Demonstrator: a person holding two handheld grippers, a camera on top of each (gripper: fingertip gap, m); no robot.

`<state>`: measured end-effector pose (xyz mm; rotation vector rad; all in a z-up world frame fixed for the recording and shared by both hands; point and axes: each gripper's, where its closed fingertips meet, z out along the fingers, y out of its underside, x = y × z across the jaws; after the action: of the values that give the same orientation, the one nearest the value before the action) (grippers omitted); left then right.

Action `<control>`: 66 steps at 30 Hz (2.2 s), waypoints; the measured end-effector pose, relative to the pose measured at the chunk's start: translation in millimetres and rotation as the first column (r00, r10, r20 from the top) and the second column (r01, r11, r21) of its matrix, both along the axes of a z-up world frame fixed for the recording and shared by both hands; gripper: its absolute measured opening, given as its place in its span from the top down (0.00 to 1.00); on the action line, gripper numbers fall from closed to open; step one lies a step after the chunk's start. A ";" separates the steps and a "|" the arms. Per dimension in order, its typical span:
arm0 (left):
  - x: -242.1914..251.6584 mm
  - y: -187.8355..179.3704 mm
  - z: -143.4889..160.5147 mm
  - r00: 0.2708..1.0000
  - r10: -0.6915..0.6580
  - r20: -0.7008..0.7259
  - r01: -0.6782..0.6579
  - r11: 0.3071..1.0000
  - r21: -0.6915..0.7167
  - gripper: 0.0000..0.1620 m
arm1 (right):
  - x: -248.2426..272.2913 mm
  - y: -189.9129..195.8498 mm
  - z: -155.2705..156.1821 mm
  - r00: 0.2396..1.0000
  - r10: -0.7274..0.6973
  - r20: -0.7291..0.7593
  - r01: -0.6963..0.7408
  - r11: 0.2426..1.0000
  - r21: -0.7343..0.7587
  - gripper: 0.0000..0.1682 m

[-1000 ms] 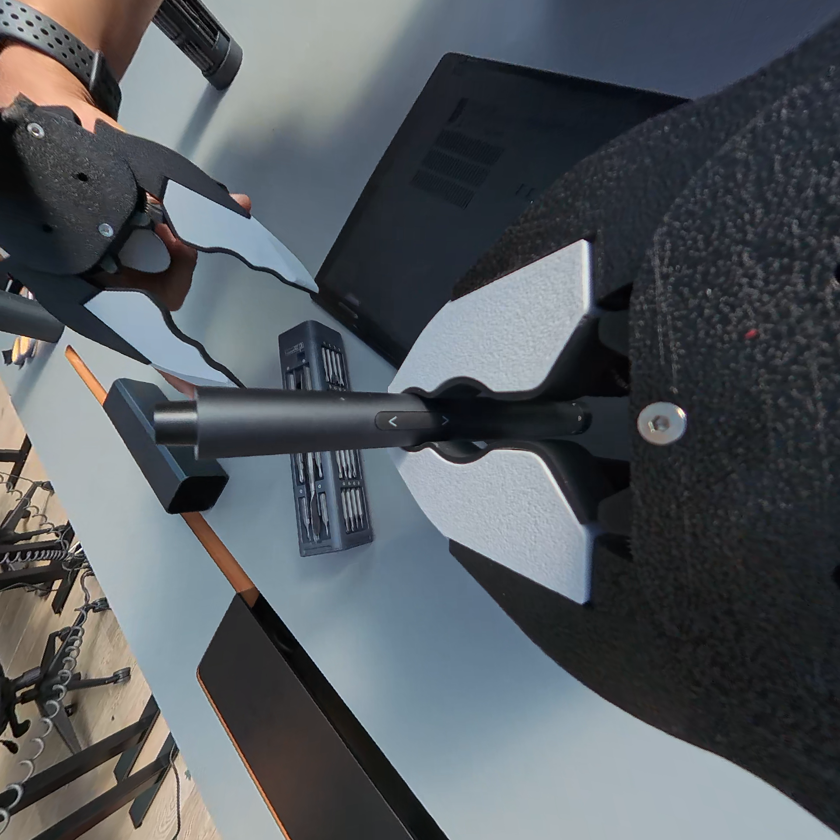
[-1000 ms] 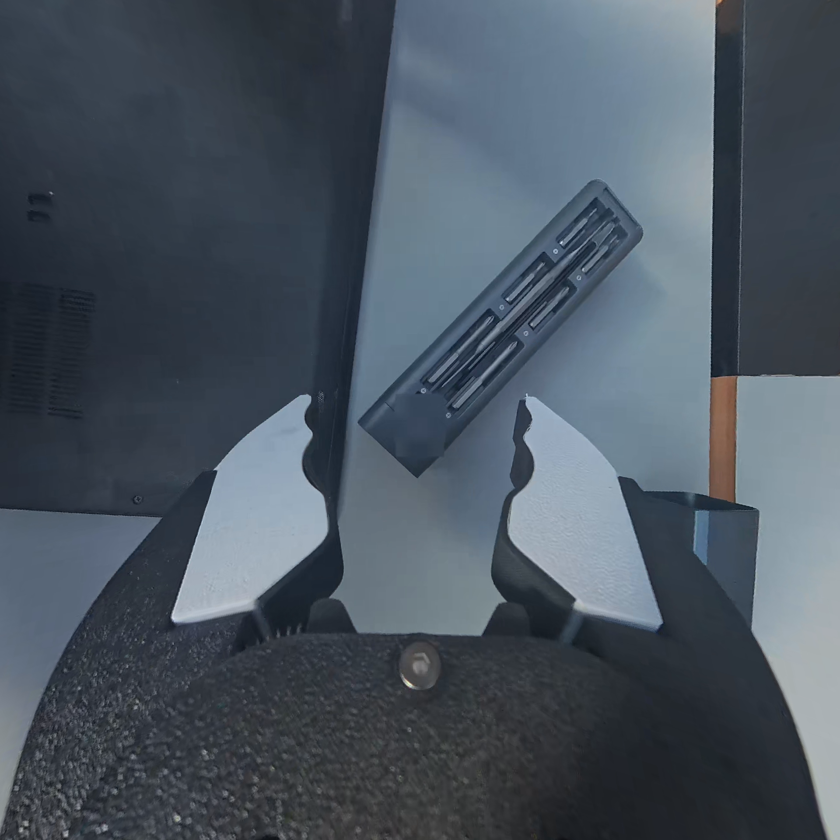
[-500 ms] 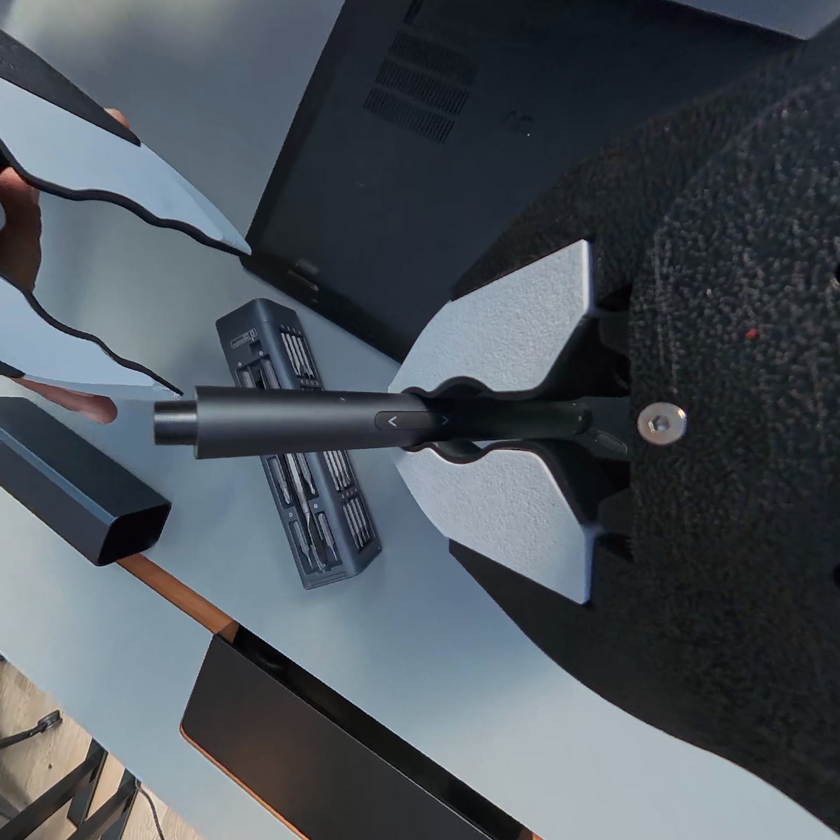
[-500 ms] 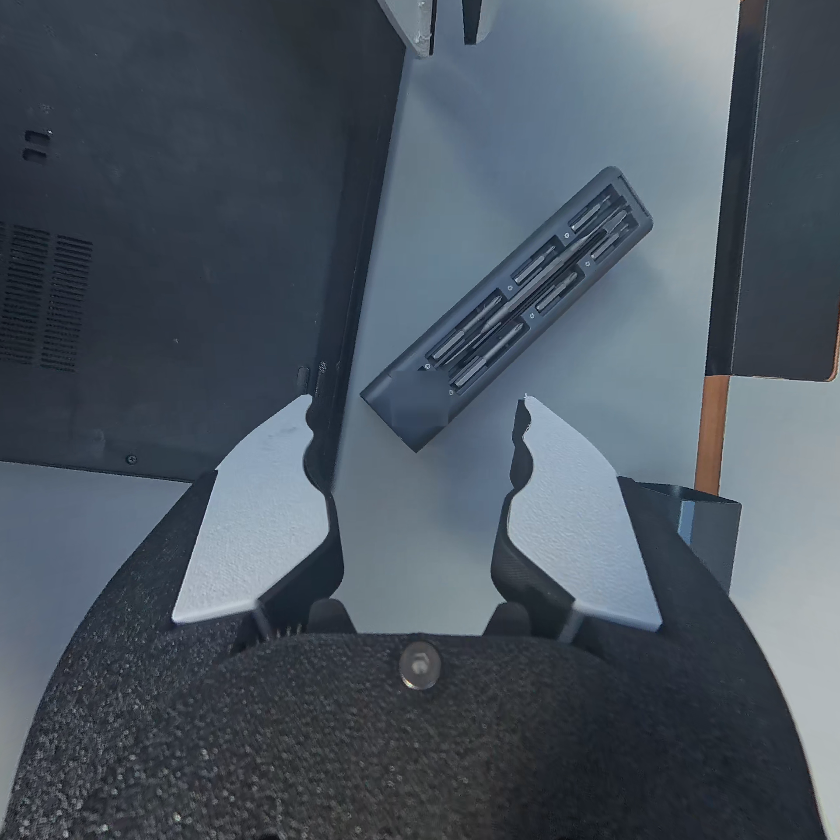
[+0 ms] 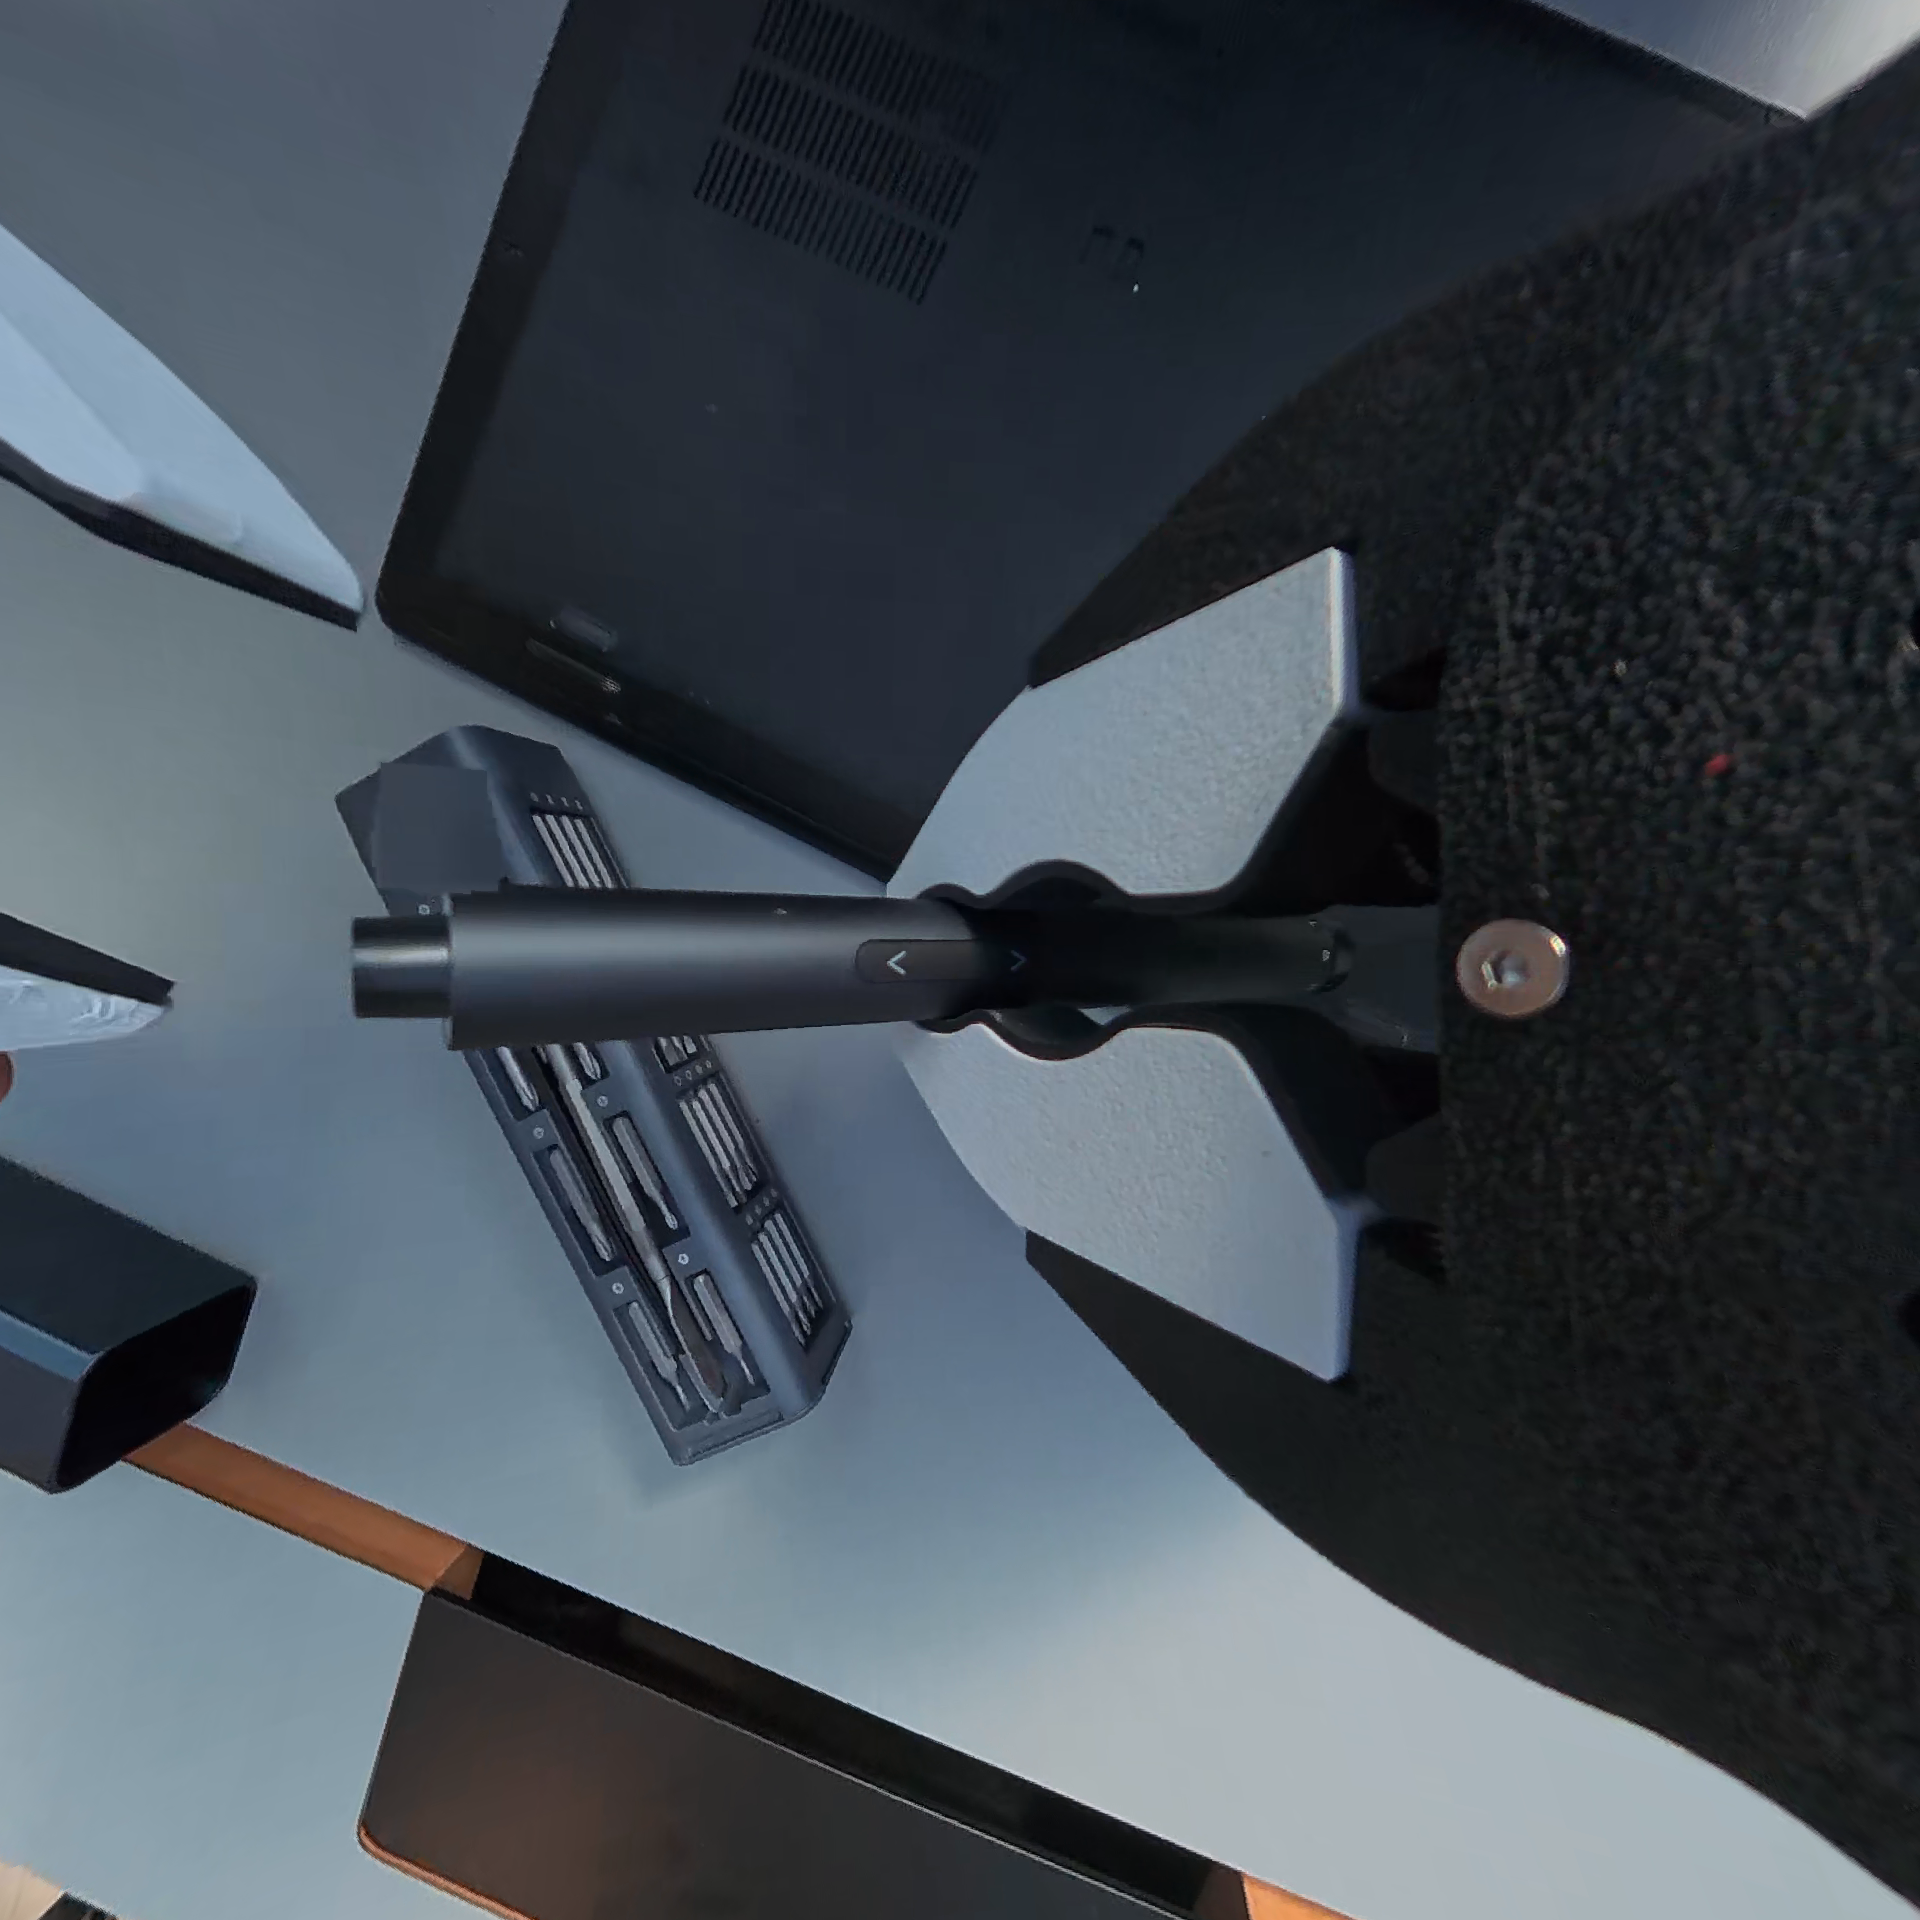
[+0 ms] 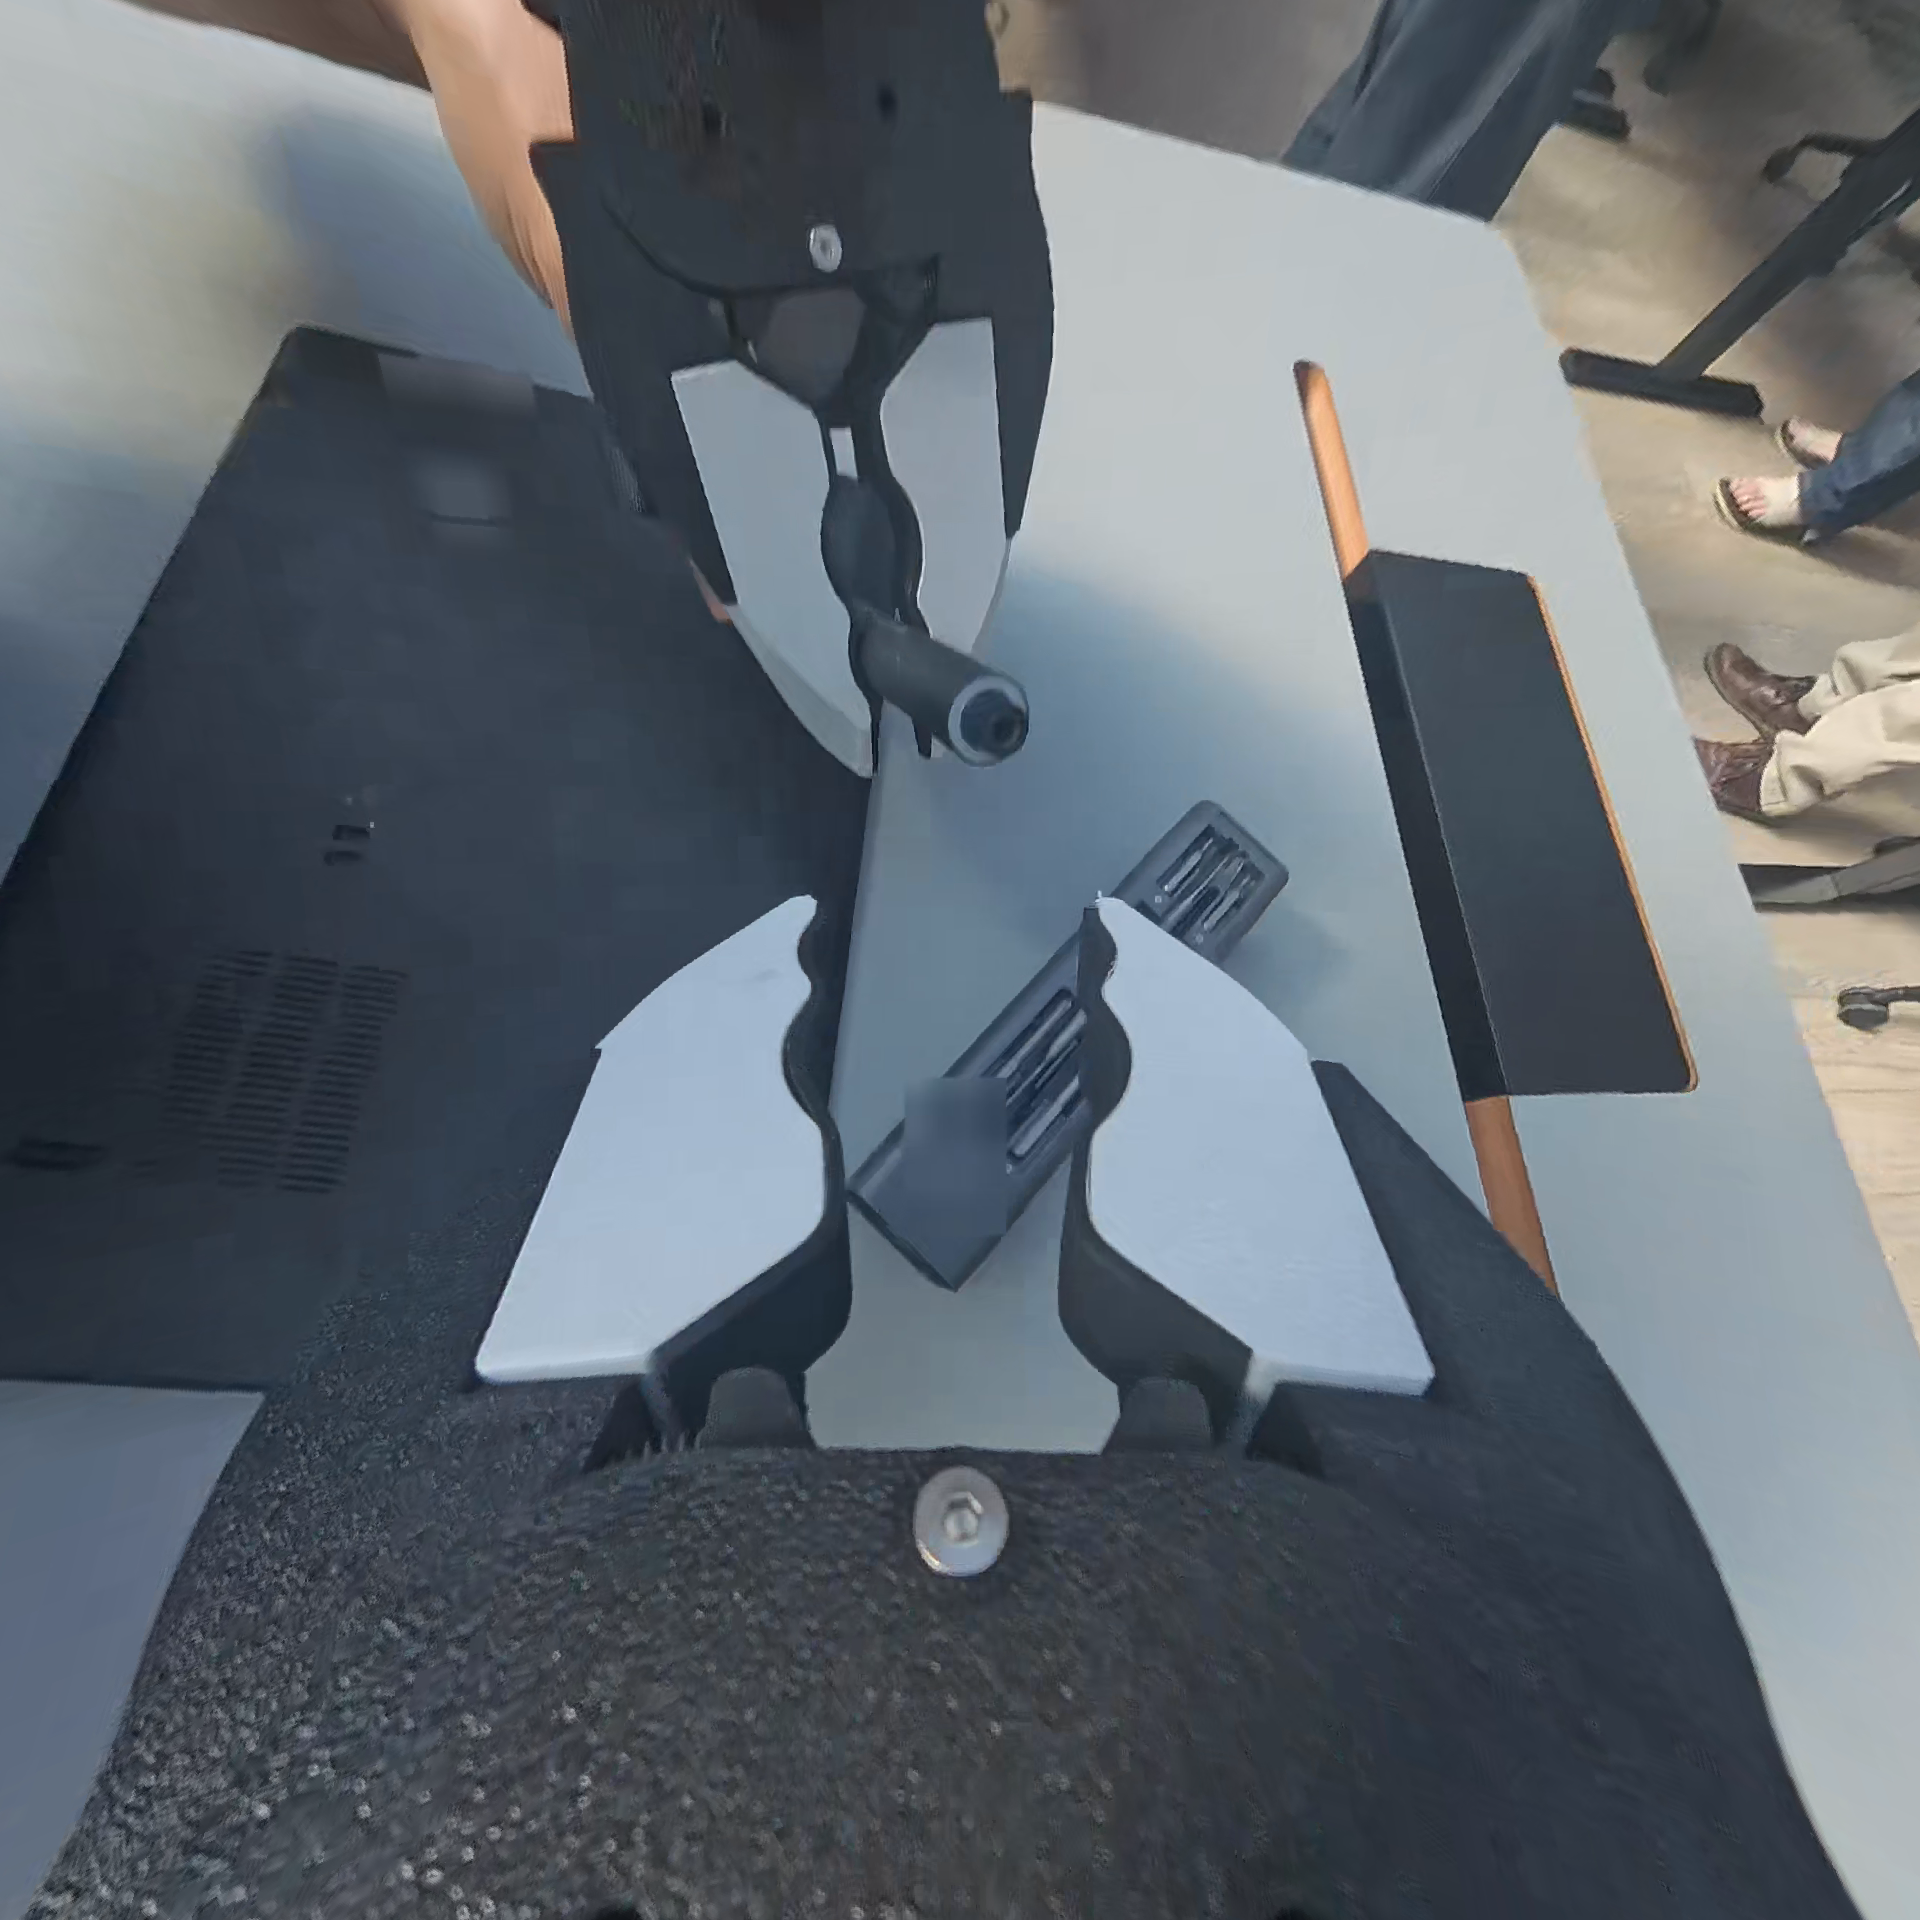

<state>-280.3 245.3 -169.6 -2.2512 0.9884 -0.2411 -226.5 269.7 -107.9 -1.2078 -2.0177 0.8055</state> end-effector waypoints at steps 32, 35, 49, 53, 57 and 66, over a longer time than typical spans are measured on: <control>36.4 -25.6 12.1 0.987 0.039 -0.153 -0.008 0.980 0.198 0.92 | -13.7 -49.9 20.4 0.876 -0.447 -0.182 0.248 0.740 -0.625 0.54; 38.8 -24.4 14.7 0.991 0.064 -0.121 -0.038 0.977 0.209 0.92 | -10.8 -42.6 13.3 0.821 -0.544 -0.171 0.297 0.665 -0.686 0.69; 53.4 -20.8 34.2 0.985 0.132 -0.110 -0.093 0.949 0.302 0.92 | -24.5 -52.4 21.0 0.773 -0.601 -0.202 0.222 0.555 -0.802 0.90; 58.8 -20.5 34.2 0.988 0.125 -0.096 -0.089 0.945 0.315 0.92 | -18.9 -51.2 20.7 0.769 -0.614 -0.178 0.210 0.505 -0.837 0.90; 63.4 -19.3 31.4 0.990 0.116 -0.079 -0.085 0.942 0.324 0.91 | -10.8 -46.5 17.4 0.770 -0.619 -0.154 0.241 0.506 -0.828 0.90; 44.3 -25.5 11.6 0.987 0.135 -0.092 -0.109 0.963 0.245 0.78 | 58.8 -10.5 10.3 0.758 -0.651 0.029 0.428 0.463 -0.776 0.90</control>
<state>-236.0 219.8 -158.0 -2.1098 0.8781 0.0536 -167.7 259.2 -97.6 -1.9317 -0.8885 1.4226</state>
